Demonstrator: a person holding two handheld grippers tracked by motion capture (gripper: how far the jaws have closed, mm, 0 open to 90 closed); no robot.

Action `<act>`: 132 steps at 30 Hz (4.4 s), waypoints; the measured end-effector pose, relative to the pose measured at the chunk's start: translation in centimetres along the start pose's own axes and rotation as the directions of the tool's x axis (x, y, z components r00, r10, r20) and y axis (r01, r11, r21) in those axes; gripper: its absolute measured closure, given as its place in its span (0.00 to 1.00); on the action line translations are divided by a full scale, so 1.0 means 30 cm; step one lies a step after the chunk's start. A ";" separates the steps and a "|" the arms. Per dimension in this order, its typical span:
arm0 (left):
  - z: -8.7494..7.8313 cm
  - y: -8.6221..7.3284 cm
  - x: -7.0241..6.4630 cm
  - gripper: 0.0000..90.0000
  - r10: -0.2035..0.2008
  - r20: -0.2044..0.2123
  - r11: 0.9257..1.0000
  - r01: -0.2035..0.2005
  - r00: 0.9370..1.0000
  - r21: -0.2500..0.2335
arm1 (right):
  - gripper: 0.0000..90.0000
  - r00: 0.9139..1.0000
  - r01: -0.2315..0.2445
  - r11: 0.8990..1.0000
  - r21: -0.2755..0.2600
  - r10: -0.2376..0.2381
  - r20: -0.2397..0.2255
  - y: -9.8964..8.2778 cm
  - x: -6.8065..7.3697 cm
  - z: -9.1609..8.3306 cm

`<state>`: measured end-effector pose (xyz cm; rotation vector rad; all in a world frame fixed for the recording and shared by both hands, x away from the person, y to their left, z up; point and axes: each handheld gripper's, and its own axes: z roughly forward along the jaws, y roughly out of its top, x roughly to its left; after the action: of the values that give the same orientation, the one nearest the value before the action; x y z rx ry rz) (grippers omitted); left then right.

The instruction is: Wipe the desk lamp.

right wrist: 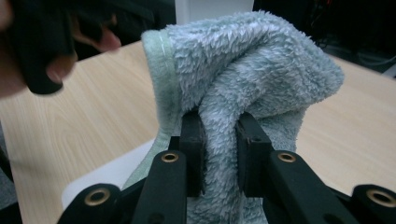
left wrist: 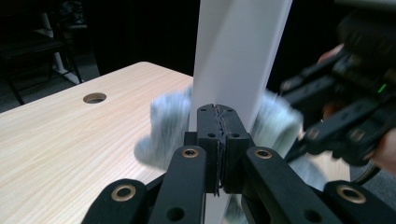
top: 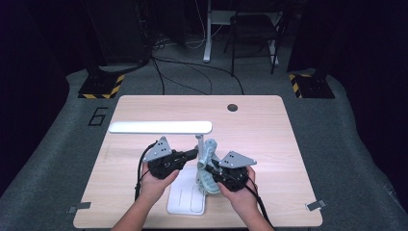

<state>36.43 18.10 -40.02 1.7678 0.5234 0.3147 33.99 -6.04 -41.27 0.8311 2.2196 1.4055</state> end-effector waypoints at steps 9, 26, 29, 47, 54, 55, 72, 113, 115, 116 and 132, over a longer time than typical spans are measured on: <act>0.000 -0.002 -0.001 0.99 -0.005 -0.002 1.000 0.005 1.000 -0.003 | 0.84 0.998 0.058 0.993 -0.103 -0.058 0.010 0.141 0.002 -0.087; -0.001 -0.003 -0.002 0.99 -0.005 -0.004 1.000 0.005 1.000 -0.001 | 0.84 0.998 0.067 0.976 -0.206 -0.069 -0.002 0.214 -0.002 -0.133; -0.002 -0.004 -0.005 0.99 -0.018 -0.004 1.000 0.018 1.000 -0.001 | 0.84 0.998 0.054 0.984 -0.167 -0.056 -0.006 0.185 0.005 -0.114; -0.001 -0.004 -0.004 0.99 -0.013 -0.005 1.000 0.013 1.000 -0.003 | 0.84 1.000 0.002 0.999 0.040 -0.001 -0.014 -0.037 -0.011 0.040; 0.000 -0.003 -0.002 0.99 -0.005 0.000 1.000 0.005 1.000 -0.002 | 0.84 0.999 -0.033 0.994 0.108 0.035 -0.015 -0.124 -0.010 0.096; 0.000 -0.003 -0.002 0.99 -0.005 0.000 1.000 0.005 1.000 -0.002 | 0.84 0.999 -0.038 0.992 0.117 0.040 -0.014 -0.131 -0.009 0.100; -0.003 -0.001 -0.006 0.97 -0.018 -0.006 1.000 0.018 1.000 -0.012 | 0.85 0.999 -0.037 0.976 0.213 0.041 -0.013 -0.236 -0.005 0.172; 0.079 -0.008 0.010 0.63 -0.026 0.074 1.000 0.025 0.997 0.017 | 0.84 0.995 -0.046 0.979 0.201 0.063 -0.079 -0.311 0.115 0.069; 0.079 -0.008 0.010 0.65 -0.028 0.076 1.000 0.026 0.997 0.017 | 0.84 0.996 -0.040 0.978 0.205 0.054 -0.067 -0.310 0.113 0.080; 0.079 -0.008 0.008 0.65 -0.027 0.073 0.999 0.026 0.997 0.019 | 0.84 0.997 -0.030 0.977 0.210 0.044 -0.061 -0.310 0.111 0.088; 0.077 -0.013 -0.001 0.61 -0.030 0.064 0.999 0.028 0.997 0.023 | 0.83 0.994 -0.105 0.973 0.207 0.098 0.043 -0.290 0.024 0.137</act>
<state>37.44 16.23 -40.98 1.7845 0.5076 0.2313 33.50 -5.60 -50.90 1.0441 2.3588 1.2065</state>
